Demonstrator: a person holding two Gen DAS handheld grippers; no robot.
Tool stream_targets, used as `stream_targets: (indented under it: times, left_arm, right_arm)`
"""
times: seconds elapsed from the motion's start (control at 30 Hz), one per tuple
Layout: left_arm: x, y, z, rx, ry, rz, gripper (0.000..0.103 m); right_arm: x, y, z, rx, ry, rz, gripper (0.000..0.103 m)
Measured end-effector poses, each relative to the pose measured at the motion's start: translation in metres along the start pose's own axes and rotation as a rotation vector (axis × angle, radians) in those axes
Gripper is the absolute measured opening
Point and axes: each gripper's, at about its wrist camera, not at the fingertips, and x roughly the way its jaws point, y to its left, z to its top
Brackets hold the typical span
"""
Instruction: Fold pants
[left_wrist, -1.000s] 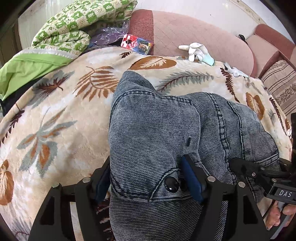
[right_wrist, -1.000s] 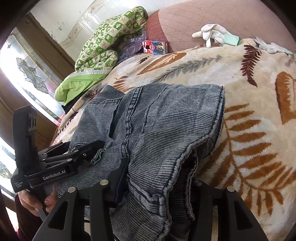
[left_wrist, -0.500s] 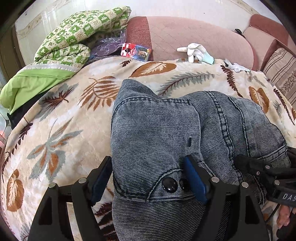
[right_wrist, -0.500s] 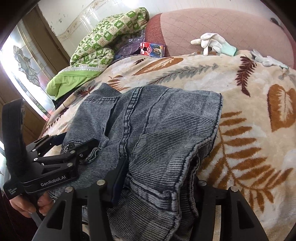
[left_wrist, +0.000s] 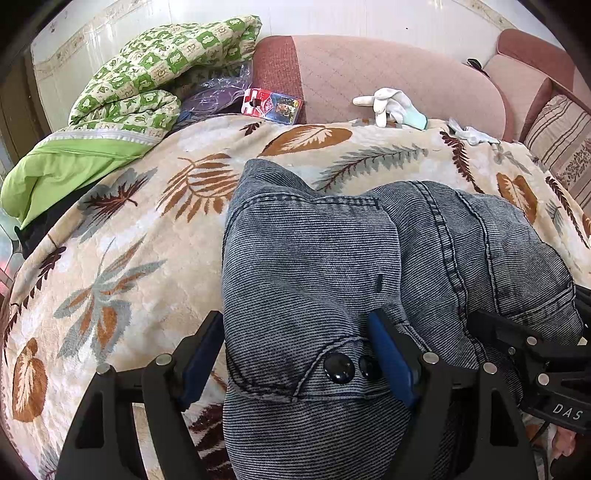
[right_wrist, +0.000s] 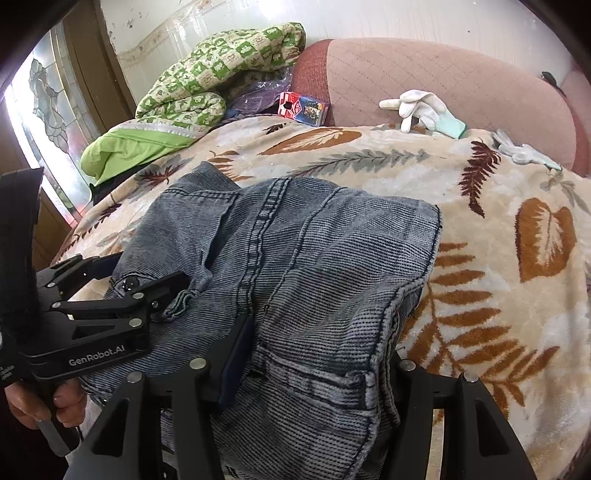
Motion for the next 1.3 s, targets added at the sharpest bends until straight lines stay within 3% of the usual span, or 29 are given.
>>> stream_targets:
  times: [0.53,0.83,0.97,1.3]
  left_arm:
    - [-0.001,0.0,0.001,-0.008,0.003,-0.002,0.08]
    - [-0.004,0.001,-0.001,-0.019,-0.006,0.016,0.085]
    - [-0.006,0.002,-0.002,-0.026,0.003,0.03,0.092]
    - [-0.024,0.003,-0.01,0.003,0.002,0.027,0.093]
  right_arm:
    - [-0.003,0.01,-0.003,-0.047,-0.024,-0.069,0.061]
    - [-0.005,0.013,-0.004,-0.06,-0.036,-0.106,0.066]
    - [-0.006,0.012,-0.004,-0.053,-0.035,-0.107,0.069]
    - [-0.007,0.01,-0.004,-0.047,-0.012,-0.115,0.074]
